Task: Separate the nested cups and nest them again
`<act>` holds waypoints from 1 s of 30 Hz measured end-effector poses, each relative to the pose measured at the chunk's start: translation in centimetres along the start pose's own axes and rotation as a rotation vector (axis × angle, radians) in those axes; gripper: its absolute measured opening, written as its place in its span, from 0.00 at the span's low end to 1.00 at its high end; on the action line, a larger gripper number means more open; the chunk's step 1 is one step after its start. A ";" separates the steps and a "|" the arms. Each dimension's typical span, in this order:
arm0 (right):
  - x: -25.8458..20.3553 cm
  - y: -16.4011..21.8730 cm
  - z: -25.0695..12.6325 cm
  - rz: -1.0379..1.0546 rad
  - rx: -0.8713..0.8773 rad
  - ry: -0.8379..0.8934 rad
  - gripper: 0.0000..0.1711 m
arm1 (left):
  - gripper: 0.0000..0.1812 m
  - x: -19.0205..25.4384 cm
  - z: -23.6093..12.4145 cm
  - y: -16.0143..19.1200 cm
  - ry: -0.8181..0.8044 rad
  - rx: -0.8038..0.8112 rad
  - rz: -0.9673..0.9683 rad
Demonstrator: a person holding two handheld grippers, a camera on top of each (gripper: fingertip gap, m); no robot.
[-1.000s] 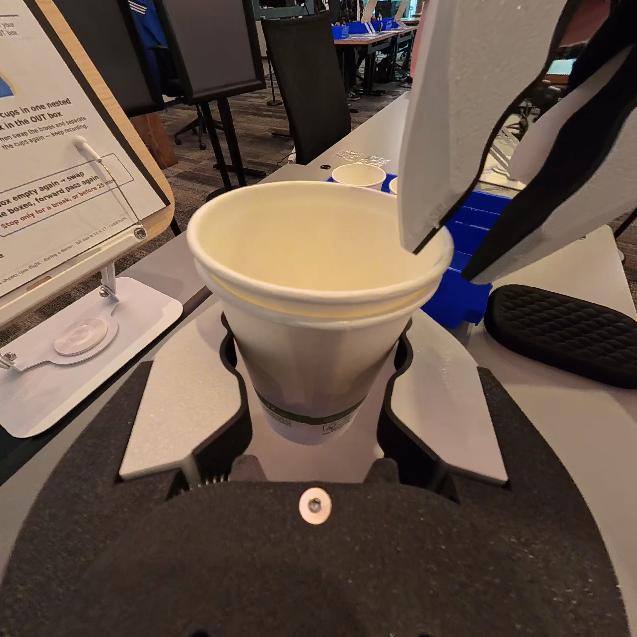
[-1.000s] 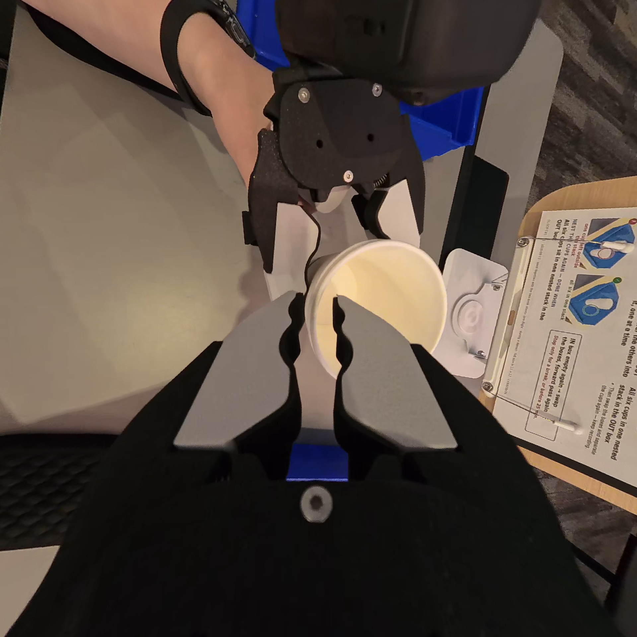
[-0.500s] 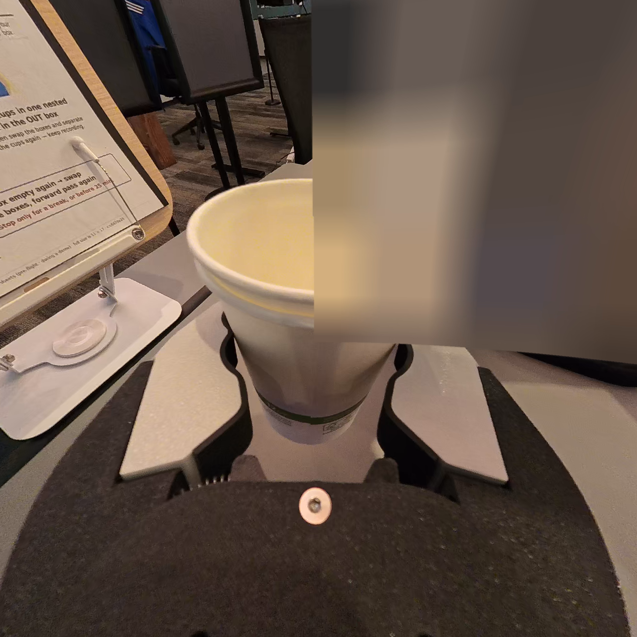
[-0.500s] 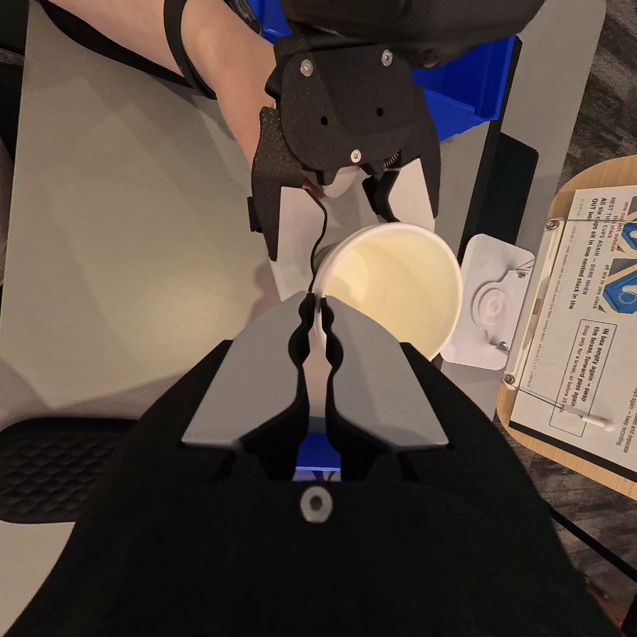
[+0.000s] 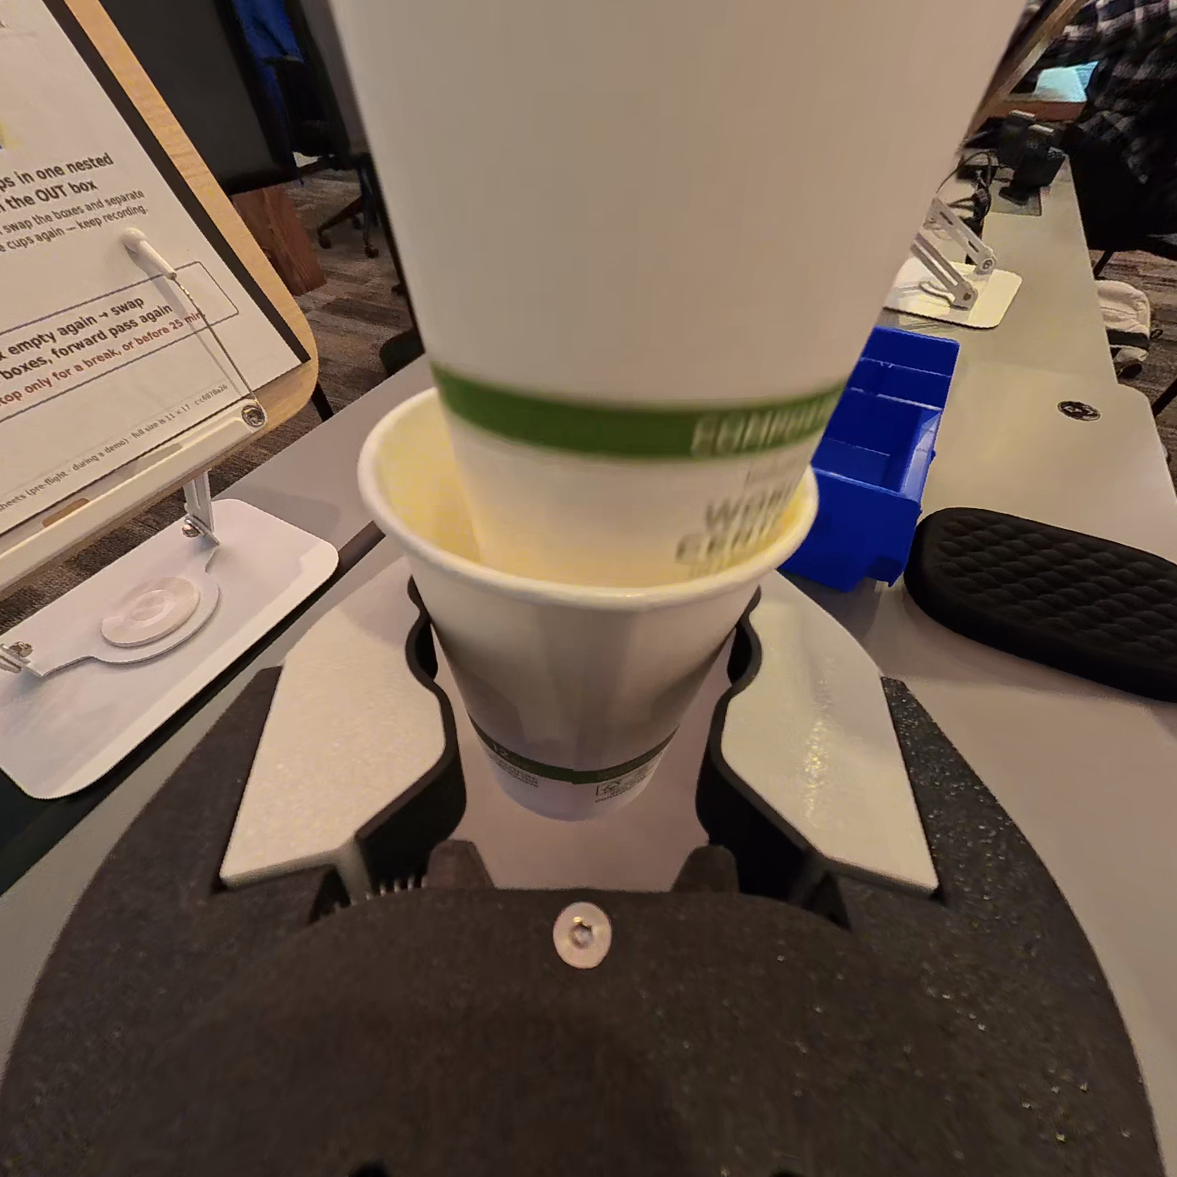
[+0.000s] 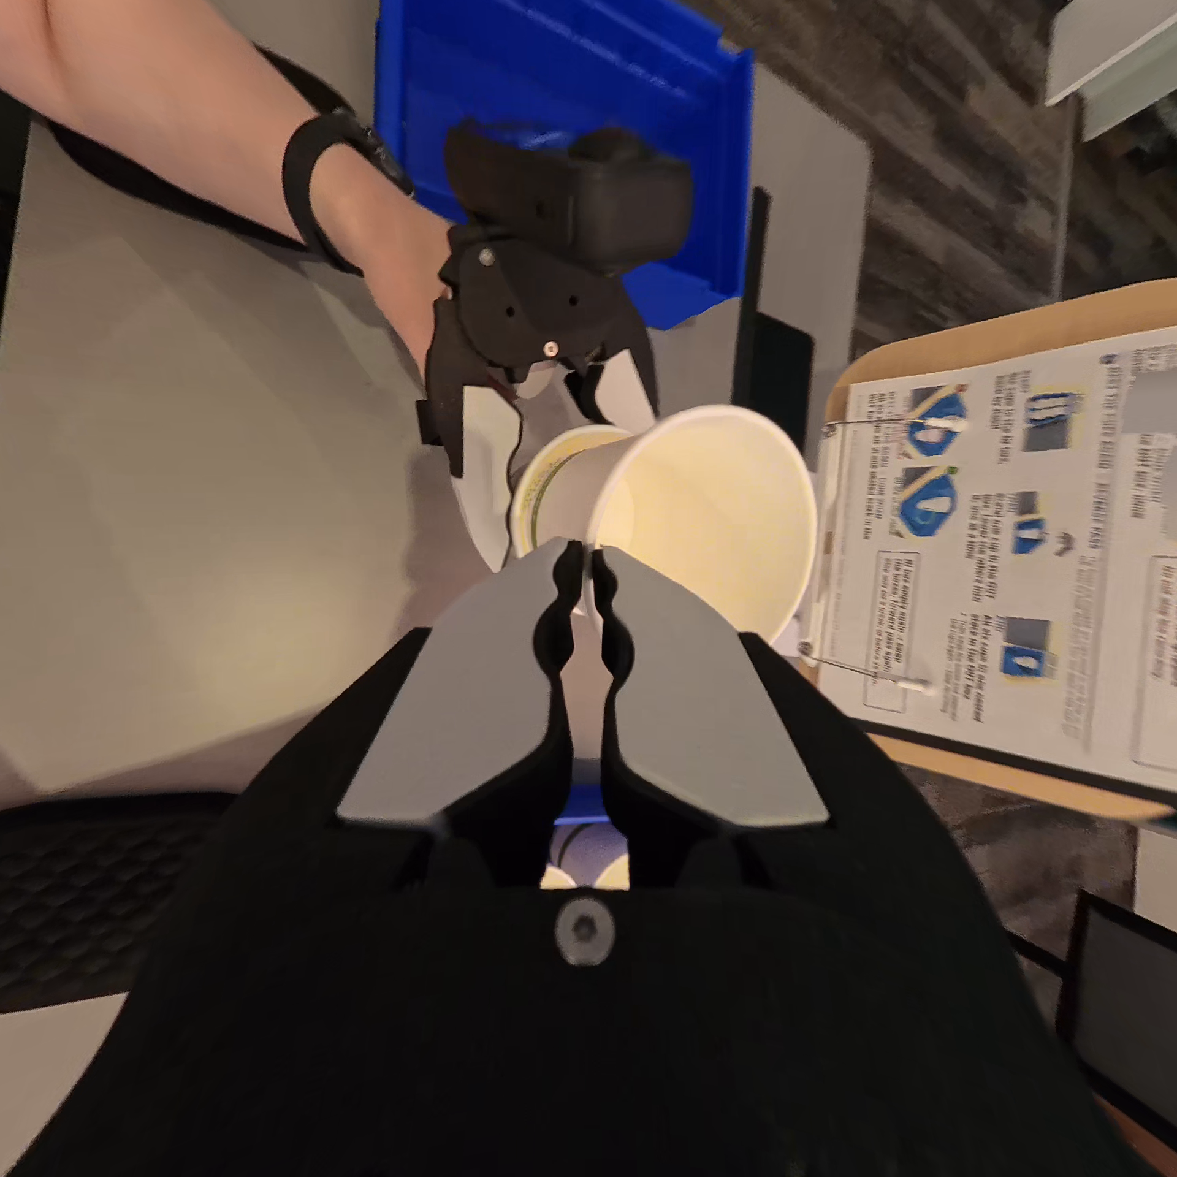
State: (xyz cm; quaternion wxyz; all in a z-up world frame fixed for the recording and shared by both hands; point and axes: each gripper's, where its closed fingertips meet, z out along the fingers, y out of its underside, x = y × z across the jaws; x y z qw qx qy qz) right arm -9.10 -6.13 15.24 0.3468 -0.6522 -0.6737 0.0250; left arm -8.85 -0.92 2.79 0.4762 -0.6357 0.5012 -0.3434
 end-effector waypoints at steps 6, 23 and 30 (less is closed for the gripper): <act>0.8 1.5 -6.1 0.049 0.018 0.136 0.02 | 0.50 -0.1 -0.1 -0.1 0.000 0.003 -0.003; -9.0 23.7 -12.6 0.505 -0.318 0.277 0.02 | 0.50 -1.1 -0.6 -0.3 -0.029 0.008 -0.006; -12.8 28.9 -10.2 0.587 -0.363 0.267 0.02 | 0.50 -1.4 -0.6 -0.1 -0.033 0.007 -0.015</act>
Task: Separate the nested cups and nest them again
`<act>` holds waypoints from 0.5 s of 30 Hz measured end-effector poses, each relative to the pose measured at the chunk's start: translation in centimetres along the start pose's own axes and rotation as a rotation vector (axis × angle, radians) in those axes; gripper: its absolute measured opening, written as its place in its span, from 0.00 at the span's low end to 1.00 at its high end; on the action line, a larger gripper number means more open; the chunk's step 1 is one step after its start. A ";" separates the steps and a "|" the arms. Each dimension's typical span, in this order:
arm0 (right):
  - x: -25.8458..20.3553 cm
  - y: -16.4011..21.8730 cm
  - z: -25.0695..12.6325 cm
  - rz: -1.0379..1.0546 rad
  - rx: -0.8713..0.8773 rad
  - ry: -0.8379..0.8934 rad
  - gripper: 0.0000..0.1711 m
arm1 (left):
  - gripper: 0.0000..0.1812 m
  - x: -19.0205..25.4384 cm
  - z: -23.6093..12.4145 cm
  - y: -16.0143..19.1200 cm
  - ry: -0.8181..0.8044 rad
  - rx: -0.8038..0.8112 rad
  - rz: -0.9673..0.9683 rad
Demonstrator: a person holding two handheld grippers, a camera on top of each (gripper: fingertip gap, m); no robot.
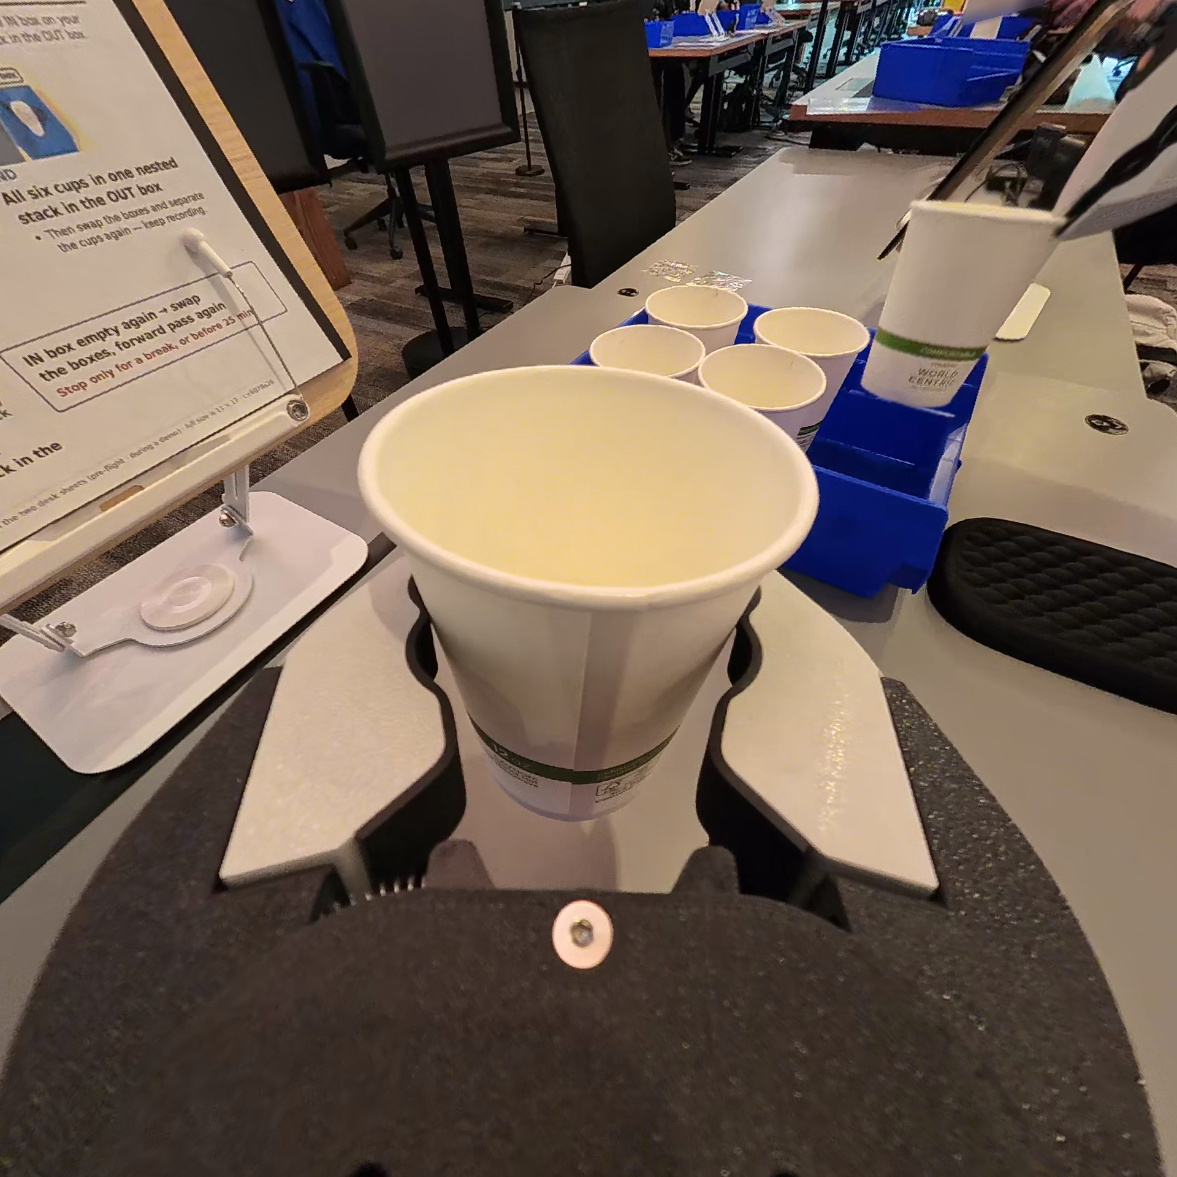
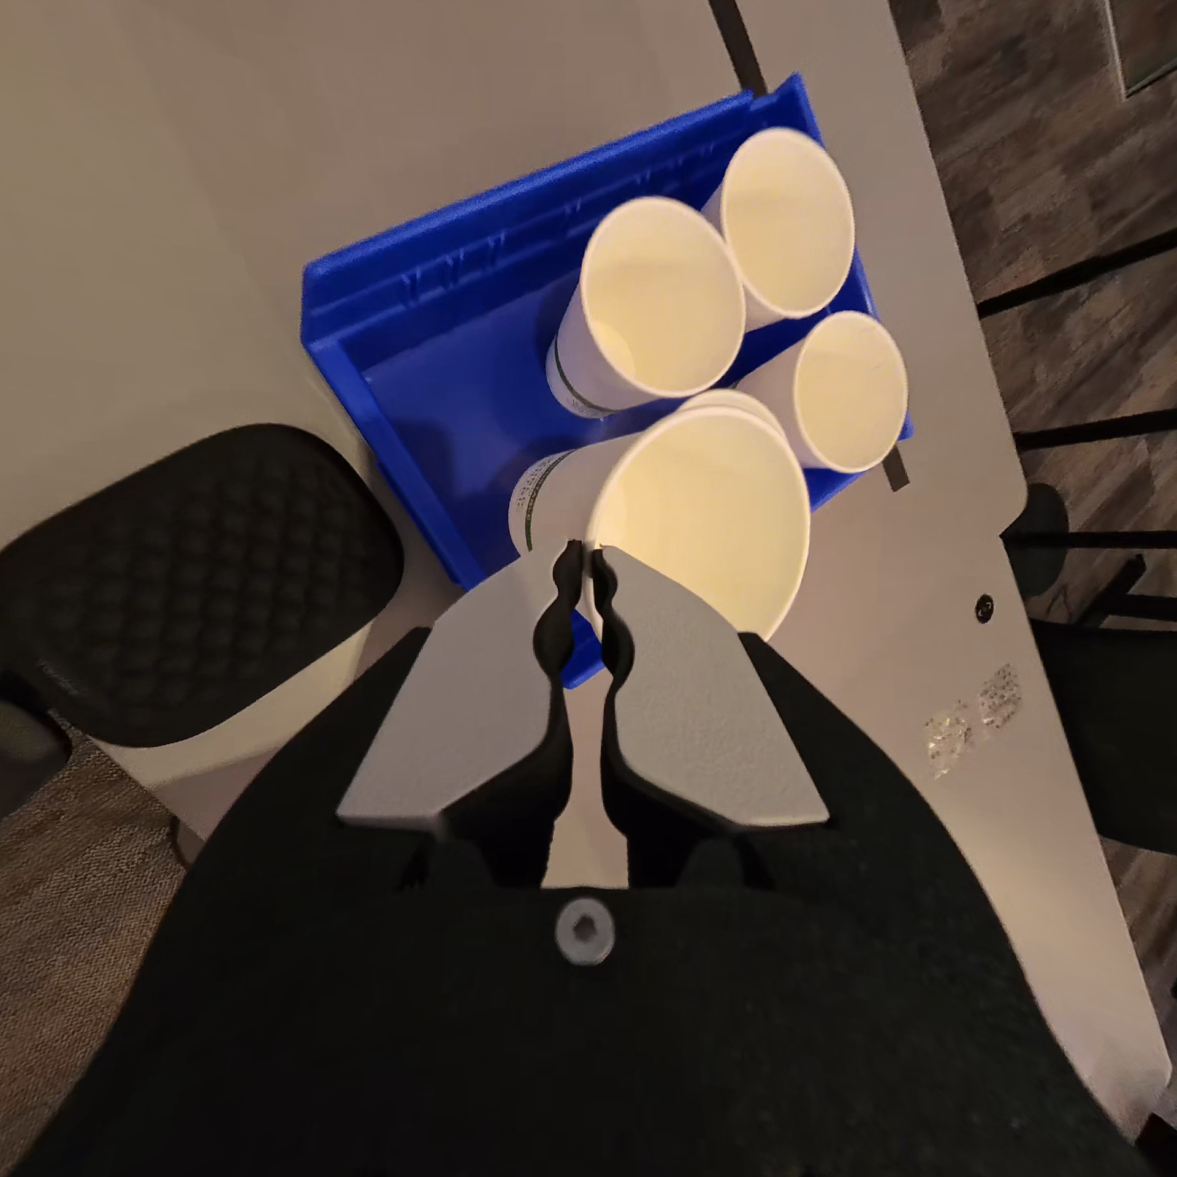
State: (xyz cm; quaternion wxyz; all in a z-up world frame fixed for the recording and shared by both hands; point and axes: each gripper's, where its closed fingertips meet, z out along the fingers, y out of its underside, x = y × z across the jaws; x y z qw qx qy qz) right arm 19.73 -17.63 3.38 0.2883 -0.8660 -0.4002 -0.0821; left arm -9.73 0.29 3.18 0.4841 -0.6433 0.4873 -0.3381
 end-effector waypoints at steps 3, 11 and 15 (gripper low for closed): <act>-0.5 1.4 1.6 0.008 -0.026 -0.008 0.02 | 0.50 -0.1 0.0 0.0 0.000 0.001 -0.003; -1.9 3.9 4.5 -0.040 -0.086 -0.008 0.02 | 0.50 0.0 0.0 0.1 0.000 -0.003 -0.002; -2.4 4.4 5.2 -0.044 -0.097 -0.017 0.02 | 0.51 0.0 0.1 0.2 0.000 -0.005 -0.001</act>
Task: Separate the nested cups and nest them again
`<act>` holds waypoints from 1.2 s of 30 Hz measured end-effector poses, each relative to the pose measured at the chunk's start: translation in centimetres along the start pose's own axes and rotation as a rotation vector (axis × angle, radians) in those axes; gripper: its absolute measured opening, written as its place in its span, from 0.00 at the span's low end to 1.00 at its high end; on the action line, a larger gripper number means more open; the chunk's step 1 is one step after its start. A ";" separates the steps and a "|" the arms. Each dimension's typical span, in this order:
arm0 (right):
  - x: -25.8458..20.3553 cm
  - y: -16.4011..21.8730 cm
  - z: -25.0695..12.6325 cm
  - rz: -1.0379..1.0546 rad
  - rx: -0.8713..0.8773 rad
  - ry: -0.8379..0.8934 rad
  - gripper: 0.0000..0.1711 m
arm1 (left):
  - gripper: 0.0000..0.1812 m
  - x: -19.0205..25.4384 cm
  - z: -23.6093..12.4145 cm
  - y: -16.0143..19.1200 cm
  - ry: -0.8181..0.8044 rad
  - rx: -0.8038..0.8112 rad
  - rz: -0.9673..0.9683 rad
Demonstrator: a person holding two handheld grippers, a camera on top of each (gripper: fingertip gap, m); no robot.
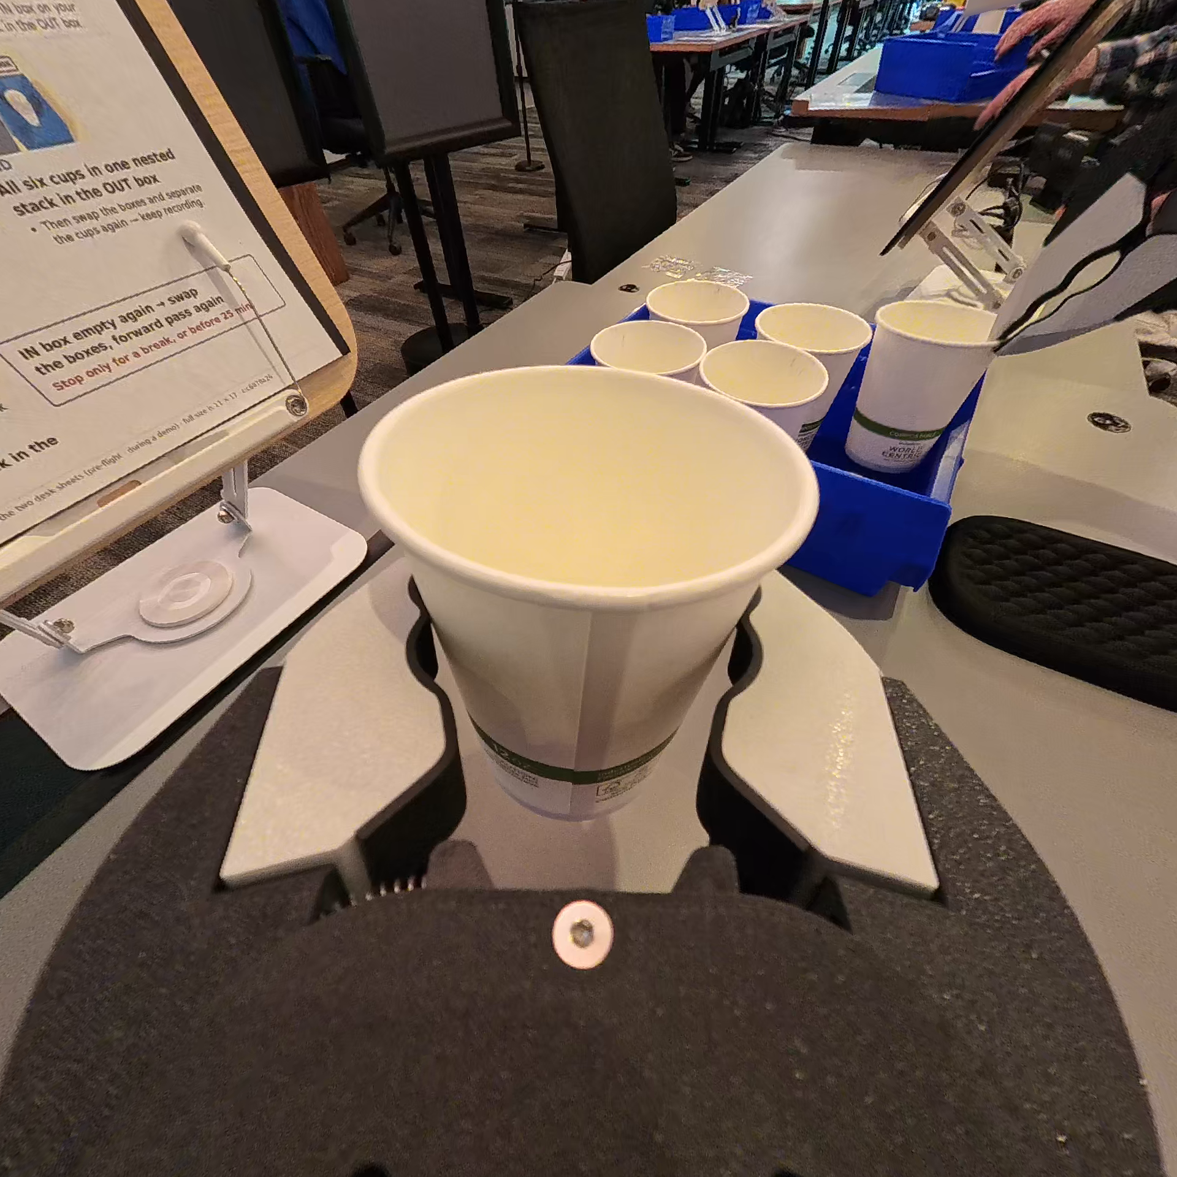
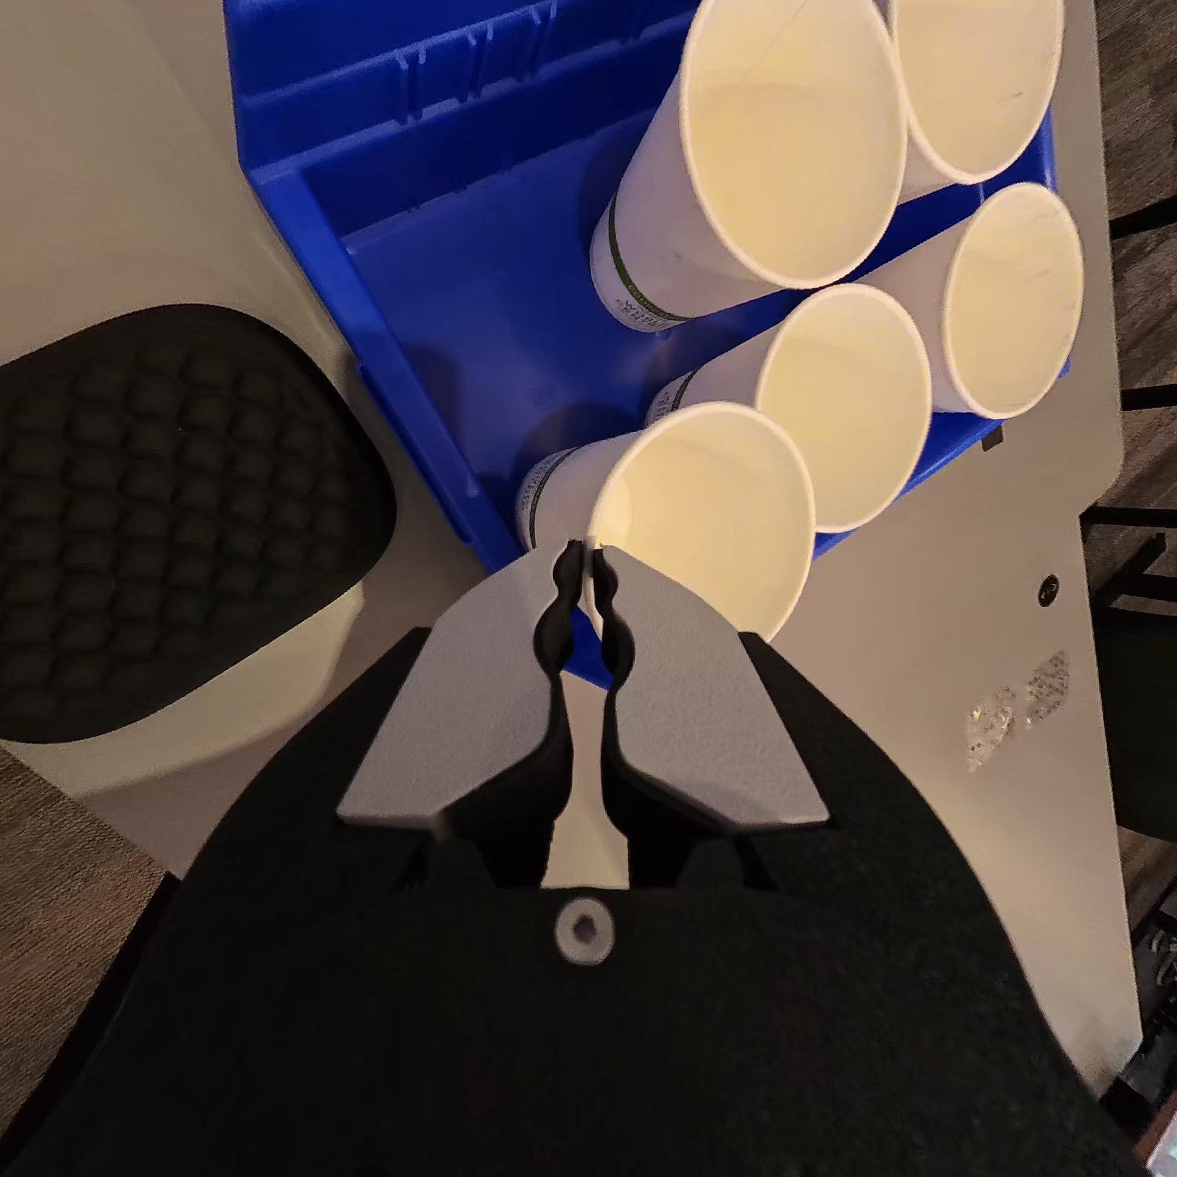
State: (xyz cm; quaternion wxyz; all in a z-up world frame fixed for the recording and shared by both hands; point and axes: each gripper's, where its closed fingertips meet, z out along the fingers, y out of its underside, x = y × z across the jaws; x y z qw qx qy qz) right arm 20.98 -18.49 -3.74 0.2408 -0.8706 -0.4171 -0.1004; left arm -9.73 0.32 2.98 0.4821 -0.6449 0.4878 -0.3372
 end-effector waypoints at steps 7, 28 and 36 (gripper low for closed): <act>-0.5 0.5 0.8 -0.014 -0.025 -0.021 0.02 | 0.51 0.1 0.2 0.2 0.002 -0.008 0.003; -0.1 0.6 2.1 -0.027 -0.071 -0.016 0.02 | 0.51 0.3 0.2 0.3 0.008 -0.014 0.005; -0.4 0.6 1.3 -0.025 -0.070 -0.038 0.02 | 0.51 0.3 0.2 0.2 0.007 -0.012 0.003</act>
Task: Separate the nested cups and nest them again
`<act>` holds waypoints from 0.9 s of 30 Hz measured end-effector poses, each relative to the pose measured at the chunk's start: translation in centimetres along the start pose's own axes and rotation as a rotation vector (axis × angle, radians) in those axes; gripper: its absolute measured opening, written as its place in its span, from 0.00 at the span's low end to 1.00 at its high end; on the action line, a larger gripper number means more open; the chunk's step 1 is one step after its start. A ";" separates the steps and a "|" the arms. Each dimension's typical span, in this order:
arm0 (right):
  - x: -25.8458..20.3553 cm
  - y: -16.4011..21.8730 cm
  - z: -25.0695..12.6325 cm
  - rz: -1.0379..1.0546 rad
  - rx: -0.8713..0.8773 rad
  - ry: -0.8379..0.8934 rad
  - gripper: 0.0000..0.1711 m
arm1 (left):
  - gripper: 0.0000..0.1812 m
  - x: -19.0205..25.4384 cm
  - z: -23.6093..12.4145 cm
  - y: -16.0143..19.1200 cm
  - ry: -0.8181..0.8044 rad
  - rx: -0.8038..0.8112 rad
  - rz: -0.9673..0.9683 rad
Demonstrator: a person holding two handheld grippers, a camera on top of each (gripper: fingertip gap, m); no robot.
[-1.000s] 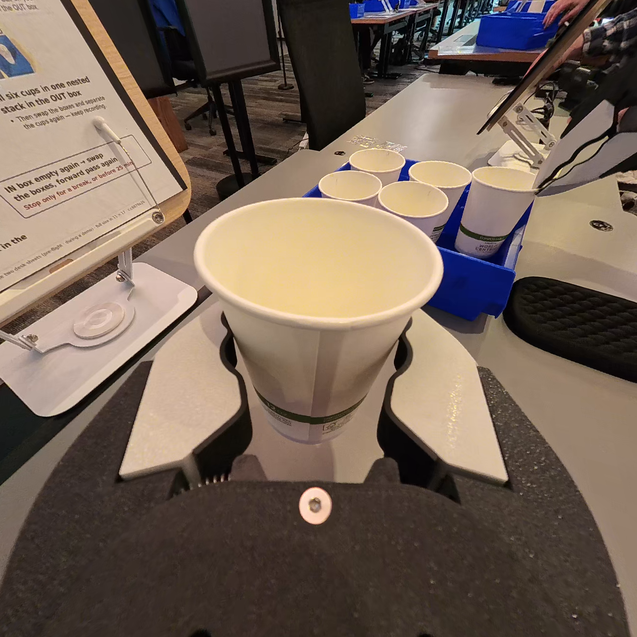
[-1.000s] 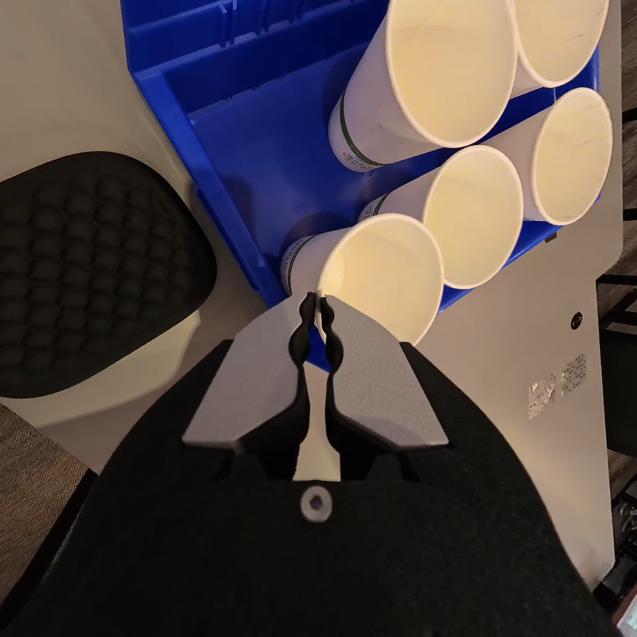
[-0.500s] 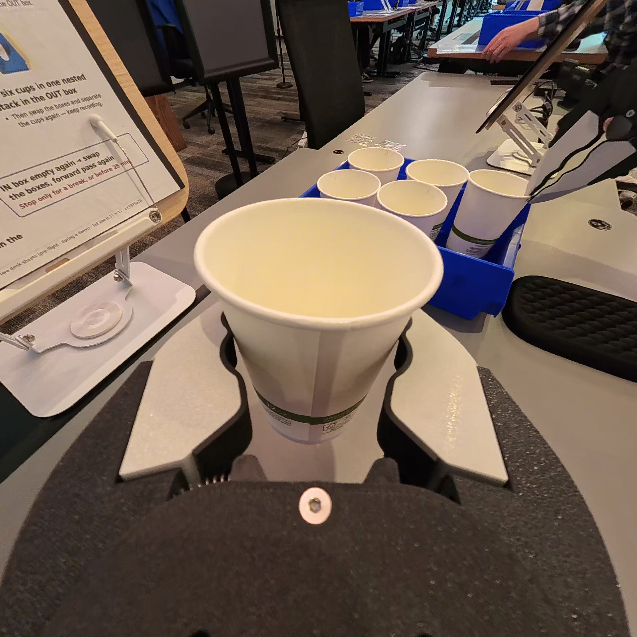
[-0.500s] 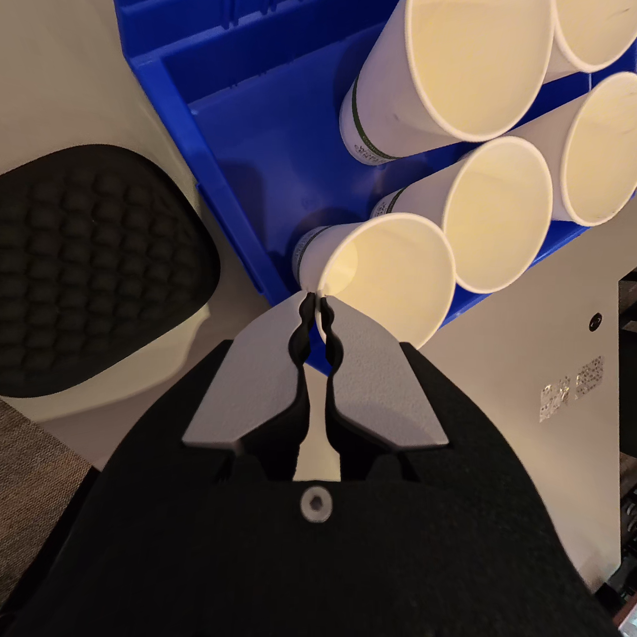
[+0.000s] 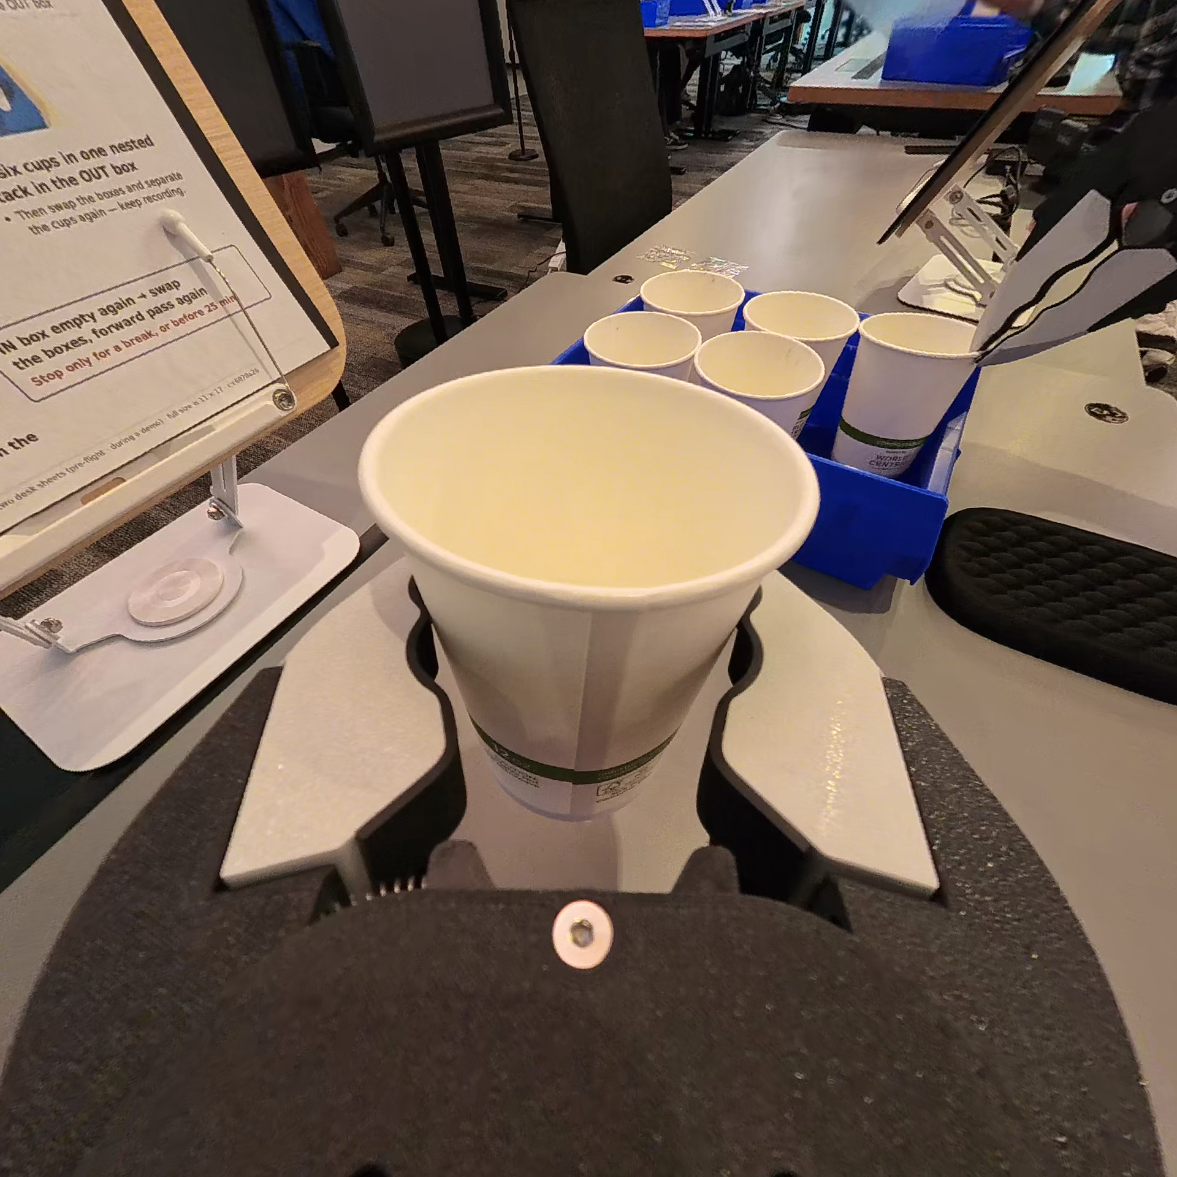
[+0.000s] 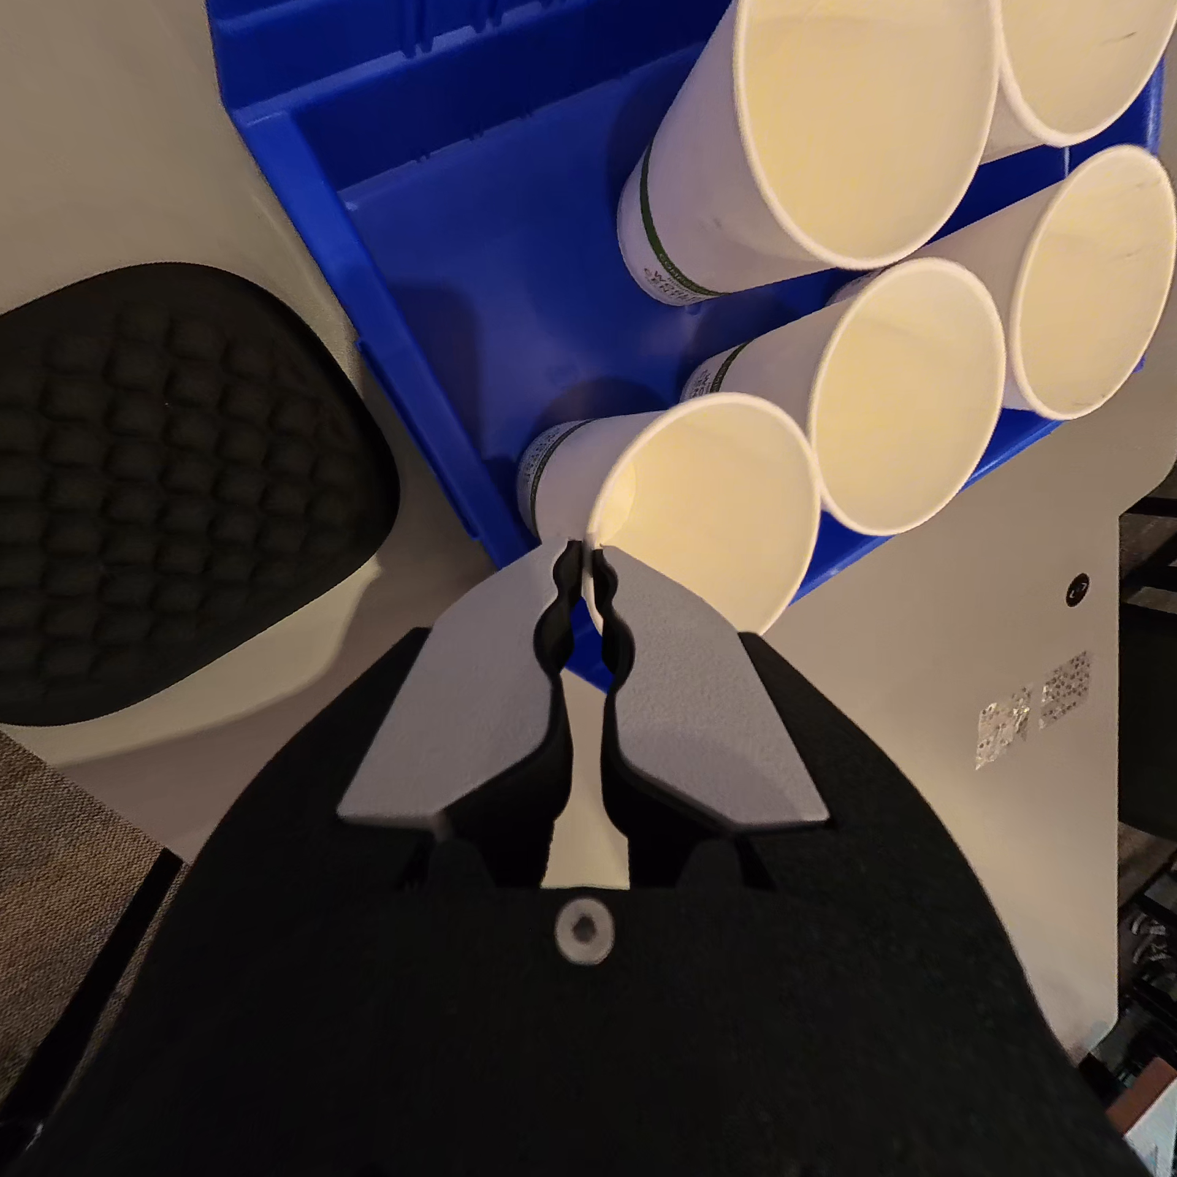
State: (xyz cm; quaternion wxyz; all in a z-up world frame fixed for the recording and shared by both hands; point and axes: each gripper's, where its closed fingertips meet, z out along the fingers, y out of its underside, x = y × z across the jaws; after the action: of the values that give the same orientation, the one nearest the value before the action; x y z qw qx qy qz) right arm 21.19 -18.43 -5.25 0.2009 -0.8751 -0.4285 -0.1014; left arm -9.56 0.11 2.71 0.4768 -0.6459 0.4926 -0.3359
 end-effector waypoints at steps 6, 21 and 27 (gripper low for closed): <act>-0.1 0.2 0.2 0.013 -0.002 -0.012 0.02 | 0.51 0.2 0.2 0.1 0.003 -0.006 0.006; 1.6 -5.8 -4.6 -0.080 0.147 0.080 0.08 | 0.50 0.3 0.1 -0.1 0.009 0.003 0.003; 0.6 -18.9 -10.2 -0.266 0.377 0.067 0.10 | 0.51 1.2 0.2 -0.3 0.024 0.005 0.019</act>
State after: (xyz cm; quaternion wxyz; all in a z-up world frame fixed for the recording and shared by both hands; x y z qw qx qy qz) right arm 6.54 -12.05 9.08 0.3598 -0.7540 -0.5445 -0.0741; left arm -8.93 -0.92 2.84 0.4758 -0.6358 0.5035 -0.3404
